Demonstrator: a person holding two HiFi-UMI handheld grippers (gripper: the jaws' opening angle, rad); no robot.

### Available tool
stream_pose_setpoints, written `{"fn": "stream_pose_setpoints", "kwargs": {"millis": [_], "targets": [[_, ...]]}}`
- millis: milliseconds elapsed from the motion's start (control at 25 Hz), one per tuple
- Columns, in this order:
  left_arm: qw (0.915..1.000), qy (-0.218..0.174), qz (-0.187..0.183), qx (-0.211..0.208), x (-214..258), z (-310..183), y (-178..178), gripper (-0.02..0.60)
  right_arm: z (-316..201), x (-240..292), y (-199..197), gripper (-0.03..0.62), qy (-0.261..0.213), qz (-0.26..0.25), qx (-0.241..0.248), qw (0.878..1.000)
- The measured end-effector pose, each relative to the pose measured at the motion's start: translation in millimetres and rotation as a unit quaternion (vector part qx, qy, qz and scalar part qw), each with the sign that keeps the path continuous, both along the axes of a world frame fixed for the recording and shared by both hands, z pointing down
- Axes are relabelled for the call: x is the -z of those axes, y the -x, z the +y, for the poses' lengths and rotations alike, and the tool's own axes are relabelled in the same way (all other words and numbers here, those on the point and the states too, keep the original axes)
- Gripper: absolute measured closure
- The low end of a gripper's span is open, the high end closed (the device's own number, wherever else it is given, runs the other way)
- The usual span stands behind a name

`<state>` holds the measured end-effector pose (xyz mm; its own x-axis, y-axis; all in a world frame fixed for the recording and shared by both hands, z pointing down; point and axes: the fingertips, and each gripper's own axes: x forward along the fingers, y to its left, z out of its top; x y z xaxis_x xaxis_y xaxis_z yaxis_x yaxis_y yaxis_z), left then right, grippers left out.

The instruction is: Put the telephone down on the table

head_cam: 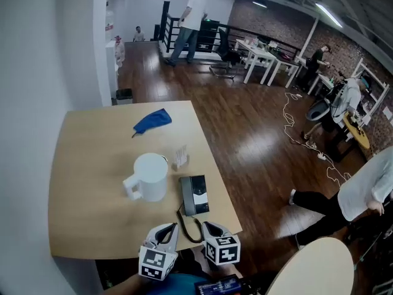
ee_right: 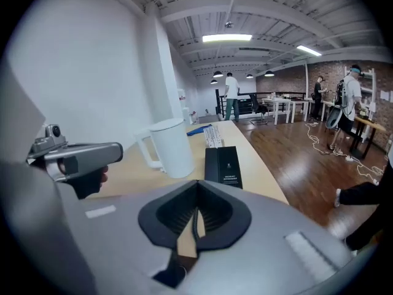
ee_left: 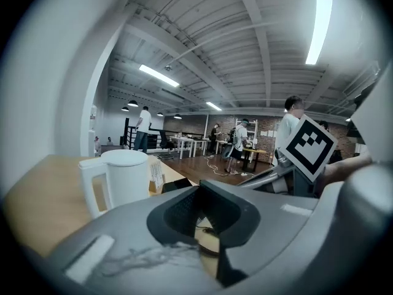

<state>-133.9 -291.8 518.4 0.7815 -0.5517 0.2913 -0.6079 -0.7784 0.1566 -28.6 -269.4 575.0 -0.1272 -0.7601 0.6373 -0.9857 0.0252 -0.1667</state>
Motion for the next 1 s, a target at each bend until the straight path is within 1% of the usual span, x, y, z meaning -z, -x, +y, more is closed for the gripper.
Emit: {"fn": "stream_pose_setpoints", "kwargs": {"millis": [200,320,480,560,680,880,1000], "targets": [[0.9992,0.002,0.009,-0.039,-1,43,15,0.568,50,11,33,0.600,0.003,0.007,-0.022,1.000],[0.9984,0.009,0.021,-0.052,0,64,15,0.568,72,18,40,0.600,-0.001,0.012,-0.033,0.999],[0.9974,-0.006,0.026,-0.067,7,83,10,0.568,93,28,41,0.600,-0.018,0.011,-0.041,0.999],[0.9969,-0.013,0.030,-0.072,14,95,6,0.568,108,29,40,0.600,-0.023,0.008,-0.043,0.999],[0.9965,-0.017,0.033,-0.075,15,115,-4,0.568,133,28,39,0.600,-0.030,0.005,-0.035,0.999],[0.9966,-0.025,0.025,-0.075,16,156,-20,0.568,176,25,35,0.600,-0.038,-0.008,-0.019,0.999],[0.9972,-0.025,0.020,-0.068,16,183,-23,0.568,198,21,35,0.600,-0.041,-0.012,-0.006,0.999]]}}
